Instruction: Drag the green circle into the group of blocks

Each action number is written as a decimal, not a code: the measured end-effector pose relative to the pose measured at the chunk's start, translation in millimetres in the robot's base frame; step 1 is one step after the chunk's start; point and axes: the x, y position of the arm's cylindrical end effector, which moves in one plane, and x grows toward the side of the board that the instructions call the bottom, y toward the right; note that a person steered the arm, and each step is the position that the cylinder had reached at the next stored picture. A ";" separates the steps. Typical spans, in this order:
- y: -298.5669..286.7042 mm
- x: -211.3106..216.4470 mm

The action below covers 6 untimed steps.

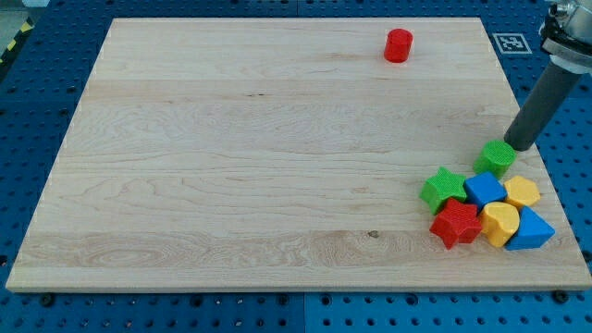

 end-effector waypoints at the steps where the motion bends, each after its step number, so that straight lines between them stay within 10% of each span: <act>1: -2.2 18.3; 6: -30.3 12.7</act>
